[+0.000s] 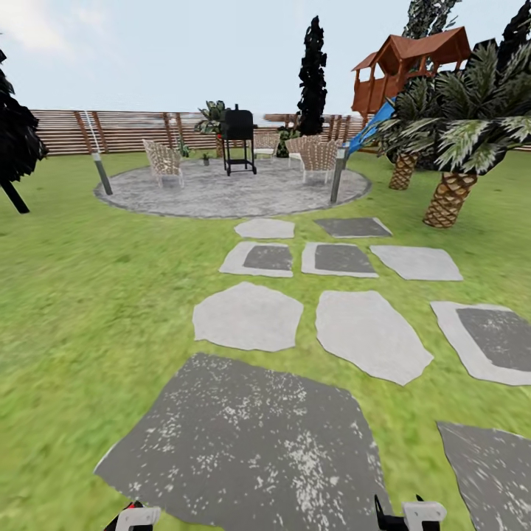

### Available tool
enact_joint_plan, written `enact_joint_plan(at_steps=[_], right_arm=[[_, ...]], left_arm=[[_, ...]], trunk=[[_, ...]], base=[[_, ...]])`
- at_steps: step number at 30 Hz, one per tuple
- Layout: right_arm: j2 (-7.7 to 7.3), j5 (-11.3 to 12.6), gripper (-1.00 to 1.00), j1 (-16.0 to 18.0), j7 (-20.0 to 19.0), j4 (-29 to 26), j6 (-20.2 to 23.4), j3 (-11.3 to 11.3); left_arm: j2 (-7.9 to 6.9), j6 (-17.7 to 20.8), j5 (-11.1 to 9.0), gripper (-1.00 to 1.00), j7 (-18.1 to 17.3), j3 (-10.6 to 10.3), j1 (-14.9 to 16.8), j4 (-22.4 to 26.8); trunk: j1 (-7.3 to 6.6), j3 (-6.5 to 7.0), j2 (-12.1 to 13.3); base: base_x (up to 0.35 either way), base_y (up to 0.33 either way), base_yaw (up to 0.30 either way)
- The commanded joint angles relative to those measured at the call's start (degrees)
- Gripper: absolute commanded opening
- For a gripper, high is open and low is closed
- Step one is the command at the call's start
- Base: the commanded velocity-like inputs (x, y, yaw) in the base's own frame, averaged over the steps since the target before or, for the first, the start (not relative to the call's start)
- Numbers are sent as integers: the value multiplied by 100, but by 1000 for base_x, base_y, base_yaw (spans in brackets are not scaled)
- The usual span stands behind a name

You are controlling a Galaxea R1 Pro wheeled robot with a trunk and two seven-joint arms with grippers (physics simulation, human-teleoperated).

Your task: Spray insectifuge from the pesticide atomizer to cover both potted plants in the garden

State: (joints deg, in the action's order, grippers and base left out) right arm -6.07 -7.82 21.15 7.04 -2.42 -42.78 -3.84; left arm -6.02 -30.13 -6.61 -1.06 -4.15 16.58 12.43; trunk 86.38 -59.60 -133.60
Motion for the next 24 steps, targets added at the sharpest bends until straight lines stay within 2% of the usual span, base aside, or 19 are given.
enact_joint_plan(at_steps=[1,24], right_arm=[[2,-61,100,3,25,4,-12,-38],[4,-61,100,3,25,5,-12,-38]], left_arm=[[-4,-19,-61,-100,-14,-41,3,-4],[-5,-11,-60,-100,-14,-37,3,-4]], trunk=[[2,-5,-2],[2,-5,-2]], base=[[281,-178,0],[285,-169,0]])
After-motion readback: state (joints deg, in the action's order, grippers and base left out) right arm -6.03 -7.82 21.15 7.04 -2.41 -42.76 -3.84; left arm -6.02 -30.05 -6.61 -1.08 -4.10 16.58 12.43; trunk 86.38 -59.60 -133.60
